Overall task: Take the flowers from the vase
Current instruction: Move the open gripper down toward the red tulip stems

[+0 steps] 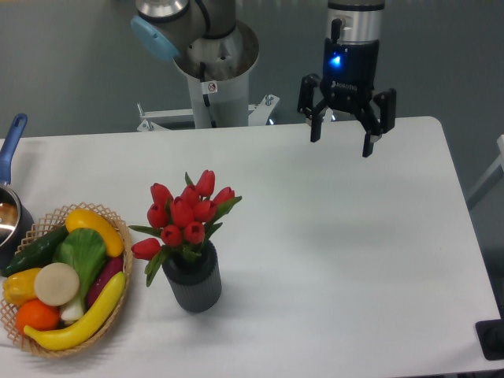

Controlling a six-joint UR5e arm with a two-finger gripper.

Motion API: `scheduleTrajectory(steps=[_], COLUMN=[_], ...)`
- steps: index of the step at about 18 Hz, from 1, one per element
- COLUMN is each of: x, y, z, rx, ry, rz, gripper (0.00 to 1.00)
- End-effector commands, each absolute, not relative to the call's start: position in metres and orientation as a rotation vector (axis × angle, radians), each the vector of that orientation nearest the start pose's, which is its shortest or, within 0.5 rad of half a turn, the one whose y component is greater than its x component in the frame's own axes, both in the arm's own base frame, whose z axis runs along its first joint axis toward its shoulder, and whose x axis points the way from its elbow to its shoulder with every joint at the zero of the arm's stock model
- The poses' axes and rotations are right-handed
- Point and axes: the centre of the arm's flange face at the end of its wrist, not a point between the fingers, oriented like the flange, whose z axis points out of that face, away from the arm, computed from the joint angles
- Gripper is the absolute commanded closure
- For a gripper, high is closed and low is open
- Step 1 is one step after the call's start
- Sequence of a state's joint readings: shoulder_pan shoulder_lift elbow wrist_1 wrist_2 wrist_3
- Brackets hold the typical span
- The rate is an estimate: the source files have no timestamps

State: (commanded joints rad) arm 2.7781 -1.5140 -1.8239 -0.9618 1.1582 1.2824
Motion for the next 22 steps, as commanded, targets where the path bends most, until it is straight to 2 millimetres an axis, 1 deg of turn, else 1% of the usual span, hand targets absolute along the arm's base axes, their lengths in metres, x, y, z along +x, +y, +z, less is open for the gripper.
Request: scheduleTrajectory(steps=[2,5,7,9,12,15,17,18,19,20,22], x=[-0.390,-0.373,-0.367,-0.363,-0.352,-0.341,-0.337,-0.338,-0.339,-0.336,-0.335], y=[0.340,0.351,0.358,0.369,0.381,0.382,0.385,0.386,0.385,0.384,0.378], z=[0.460,0.441,0.434,0.425,0.400,0.379,0.372,0.364,0.351,0.343,0.332], rx=[-2.600,-2.612,-2.614,-2.611,-2.583,-2.526,-2.436,-2.403,-2.390,-2.375,-2.316], ry=[0.223,0.255,0.278,0.313,0.397,0.427,0.455,0.457,0.458,0.475,0.510], rz=[0.322,0.264,0.244,0.231,0.240,0.163,0.098,0.061,0.029,0.008,-0.010], gripper=[0.00,0.00,0.00,0.00,0.00,0.00,0.00,0.00,0.00,0.00,0.00])
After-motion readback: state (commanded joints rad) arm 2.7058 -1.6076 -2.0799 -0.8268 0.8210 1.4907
